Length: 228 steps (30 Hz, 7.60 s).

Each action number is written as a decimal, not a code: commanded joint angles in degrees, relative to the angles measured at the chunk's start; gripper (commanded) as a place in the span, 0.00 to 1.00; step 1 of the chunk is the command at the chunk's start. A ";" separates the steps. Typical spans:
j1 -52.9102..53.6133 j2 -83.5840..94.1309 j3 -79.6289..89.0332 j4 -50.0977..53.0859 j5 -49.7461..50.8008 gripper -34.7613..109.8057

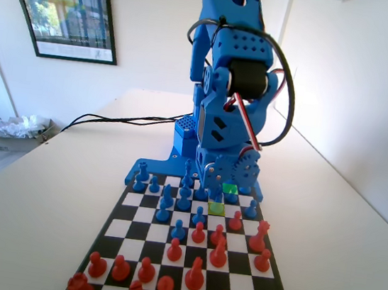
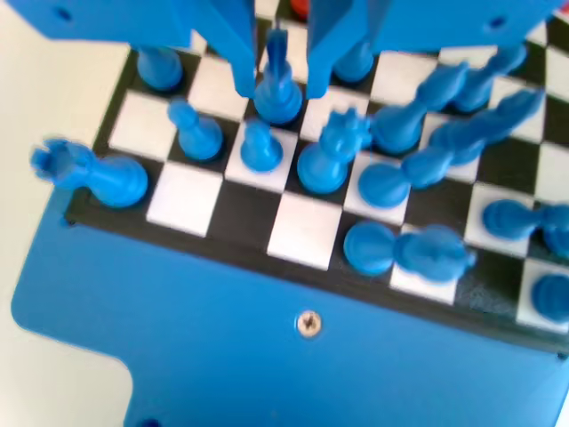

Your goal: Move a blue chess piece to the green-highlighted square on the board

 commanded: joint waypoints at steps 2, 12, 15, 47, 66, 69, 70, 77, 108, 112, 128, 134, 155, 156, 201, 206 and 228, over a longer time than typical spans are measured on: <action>-0.44 1.32 -1.14 -0.35 -0.09 0.30; -0.44 1.32 -1.67 -0.53 0.09 0.30; -0.35 1.32 -2.20 -0.35 0.09 0.30; -0.26 1.23 -1.41 -2.02 -1.23 0.29; -0.26 1.23 -0.09 -2.72 -2.11 0.29; -0.18 1.23 0.35 -2.81 -2.55 0.28; -0.18 1.23 0.53 -2.90 -2.64 0.28; -0.18 1.23 0.79 -3.08 -3.78 0.25; 0.70 2.37 -7.65 5.71 -3.60 0.25; 0.44 2.46 -6.94 5.71 -3.69 0.25; -4.39 9.40 -9.84 16.79 2.02 0.25; -5.36 12.66 -10.37 19.86 3.16 0.25; -13.10 26.37 4.92 21.09 7.82 0.25; -13.10 26.54 5.36 21.09 7.82 0.25; -10.72 24.61 9.58 13.10 3.60 0.25; -9.58 24.61 9.40 13.18 11.34 0.25; -10.46 27.51 12.48 5.01 41.92 0.25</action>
